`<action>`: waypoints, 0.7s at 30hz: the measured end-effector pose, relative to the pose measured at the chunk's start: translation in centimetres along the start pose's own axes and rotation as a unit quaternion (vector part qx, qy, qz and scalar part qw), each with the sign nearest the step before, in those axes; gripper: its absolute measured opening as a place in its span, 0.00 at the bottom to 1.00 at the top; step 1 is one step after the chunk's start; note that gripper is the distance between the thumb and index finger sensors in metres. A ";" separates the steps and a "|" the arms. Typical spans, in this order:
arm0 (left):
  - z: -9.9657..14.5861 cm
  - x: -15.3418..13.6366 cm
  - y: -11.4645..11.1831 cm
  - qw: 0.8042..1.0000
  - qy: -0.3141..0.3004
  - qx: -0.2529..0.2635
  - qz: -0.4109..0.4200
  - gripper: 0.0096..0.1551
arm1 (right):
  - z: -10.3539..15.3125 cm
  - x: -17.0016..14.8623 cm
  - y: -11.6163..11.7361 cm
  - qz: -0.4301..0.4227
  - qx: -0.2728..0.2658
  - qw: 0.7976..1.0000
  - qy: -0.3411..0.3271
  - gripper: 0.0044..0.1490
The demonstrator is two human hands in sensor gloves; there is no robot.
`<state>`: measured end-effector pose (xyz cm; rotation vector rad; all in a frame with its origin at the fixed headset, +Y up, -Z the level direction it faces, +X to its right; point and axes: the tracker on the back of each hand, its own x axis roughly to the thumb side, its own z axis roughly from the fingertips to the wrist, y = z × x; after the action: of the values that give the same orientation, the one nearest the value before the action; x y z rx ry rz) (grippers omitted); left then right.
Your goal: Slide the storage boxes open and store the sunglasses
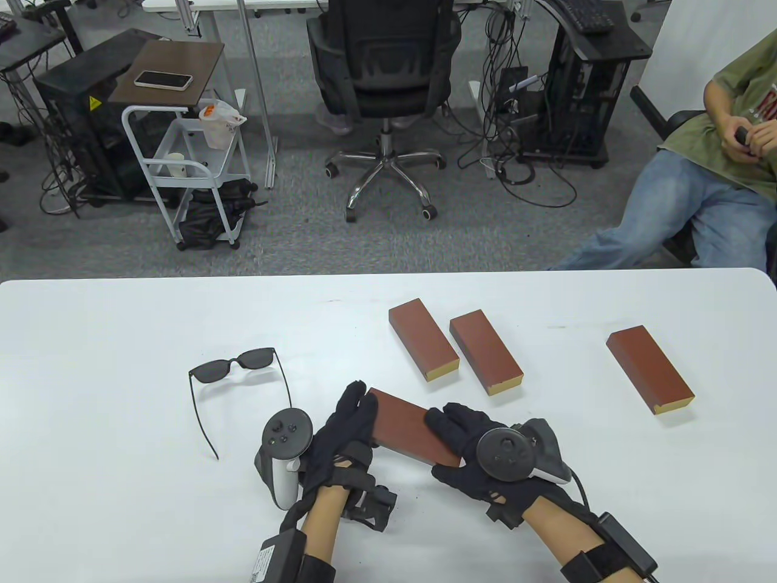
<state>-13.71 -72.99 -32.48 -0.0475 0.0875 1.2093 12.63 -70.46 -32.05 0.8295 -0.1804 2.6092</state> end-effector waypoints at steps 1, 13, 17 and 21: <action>0.1 0.5 0.4 0.998 -0.011 0.024 -0.052 0.38 | -0.3 0.0 0.3 0.009 -0.005 1.000 0.008 0.50; 0.9 3.3 1.4 0.893 -0.107 0.138 -0.414 0.34 | -7.4 0.7 4.2 0.163 0.037 0.972 0.163 0.45; 0.9 3.4 1.5 0.893 -0.107 0.138 -0.414 0.34 | -9.3 1.3 5.5 0.183 0.056 0.963 0.190 0.45; 0.8 3.3 1.8 0.898 -0.101 0.141 -0.404 0.34 | -10.4 1.7 6.7 0.188 0.071 0.957 0.209 0.43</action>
<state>-14.22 -69.20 -31.98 0.2749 0.0508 0.3523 3.19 -73.58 -39.55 0.2847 -0.0327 3.1165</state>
